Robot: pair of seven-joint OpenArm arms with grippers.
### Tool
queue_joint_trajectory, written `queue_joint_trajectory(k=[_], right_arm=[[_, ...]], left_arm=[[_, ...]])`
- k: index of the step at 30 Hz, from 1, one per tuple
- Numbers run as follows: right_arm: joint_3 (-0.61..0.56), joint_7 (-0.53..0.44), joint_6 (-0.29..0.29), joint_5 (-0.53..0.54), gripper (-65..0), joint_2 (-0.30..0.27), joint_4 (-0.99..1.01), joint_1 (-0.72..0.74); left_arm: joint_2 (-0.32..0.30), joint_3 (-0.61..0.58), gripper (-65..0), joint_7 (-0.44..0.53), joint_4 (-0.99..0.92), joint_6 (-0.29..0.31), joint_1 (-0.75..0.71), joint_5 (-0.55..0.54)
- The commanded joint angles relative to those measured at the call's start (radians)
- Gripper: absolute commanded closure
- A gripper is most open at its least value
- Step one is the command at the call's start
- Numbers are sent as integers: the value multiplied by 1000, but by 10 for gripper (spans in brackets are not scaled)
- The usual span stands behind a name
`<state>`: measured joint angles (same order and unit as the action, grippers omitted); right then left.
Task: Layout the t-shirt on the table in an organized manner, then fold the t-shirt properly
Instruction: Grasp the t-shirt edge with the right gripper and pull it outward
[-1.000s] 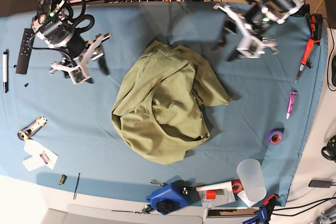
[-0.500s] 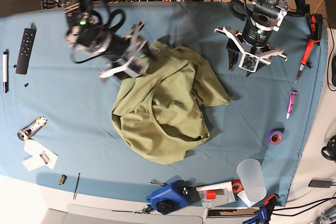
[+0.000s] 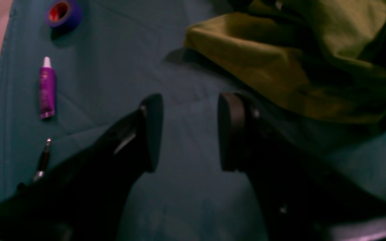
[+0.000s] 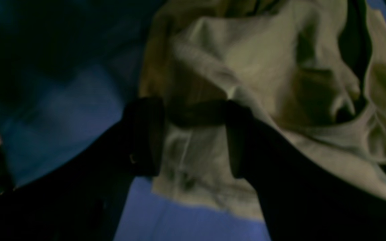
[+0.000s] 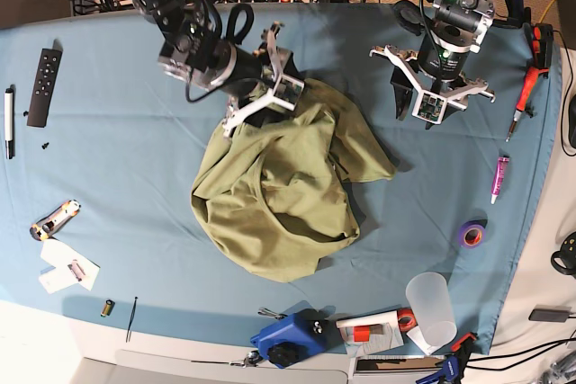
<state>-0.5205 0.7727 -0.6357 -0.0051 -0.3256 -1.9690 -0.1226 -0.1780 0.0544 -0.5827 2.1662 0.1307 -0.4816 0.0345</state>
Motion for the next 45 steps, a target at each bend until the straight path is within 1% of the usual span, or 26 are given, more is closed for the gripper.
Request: queue_joint_trajectory(k=[1,5,8,9,10,12,13,14,15,17,18,19,24,28,35,37,39,40,41,43,45], right_arm=[[2,-21,4,1,-293,2,18,27],[2,-25,4,5,-293,16,137,94],[2,-51,4,18,-290,18,165,124],[2,-66,4,18,-278,18,164,129],[2,-75,4,21,-245,18,164,132],[3,-71,7,43,-126,18,164,137],[2,-66,27,47,-65,18,164,137],[3,-64,64,47,-12,18,164,136],[3,-57,113,46,0,18,164,136],[7,-40,220,45,0,18,163,137],[12,-34,267,45,0,18,163,137],[19,-30,297,45,0,18,161,137],[84,20,370,46,0,18,100,136],[164,43,428,46,0,18,-7,136],[356,71,435,46,0,18,-171,112],[426,95,435,48,0,18,-192,81],[501,114,434,70,0,18,-196,39],[539,119,434,95,0,18,-196,15],[574,119,434,123,0,18,-196,-9],[634,123,420,168,0,18,-196,-56],[682,145,370,195,0,17,-196,-100]], left_arm=[[-2,3,-275,23,19,-3,2,-1],[-2,3,-275,23,19,-3,2,-1],[-2,3,-275,23,19,-3,2,-5],[-2,3,-275,23,19,-4,2,-4],[-2,3,-275,23,19,-4,2,-4],[-2,3,-275,23,19,-3,2,-5],[-2,3,-275,23,19,-4,3,-5],[-2,3,-275,24,19,-4,3,-4],[-2,3,-275,25,19,-3,3,-5],[-2,3,-275,26,19,-4,3,-4],[-2,3,-275,26,19,-4,3,-5],[-2,3,-275,26,19,-3,3,-5],[-2,3,-275,26,19,-3,3,-5],[-2,3,-275,26,19,-3,3,-5],[-2,3,-275,27,19,-3,3,-6],[-2,3,-275,36,19,-3,3,-22],[-2,3,-275,63,19,2,3,-60],[-2,2,-275,79,19,14,6,-77],[-2,0,-275,85,19,43,14,-88],[-2,0,-275,84,19,126,43,-103],[-3,0,-275,84,19,192,79,-103]])
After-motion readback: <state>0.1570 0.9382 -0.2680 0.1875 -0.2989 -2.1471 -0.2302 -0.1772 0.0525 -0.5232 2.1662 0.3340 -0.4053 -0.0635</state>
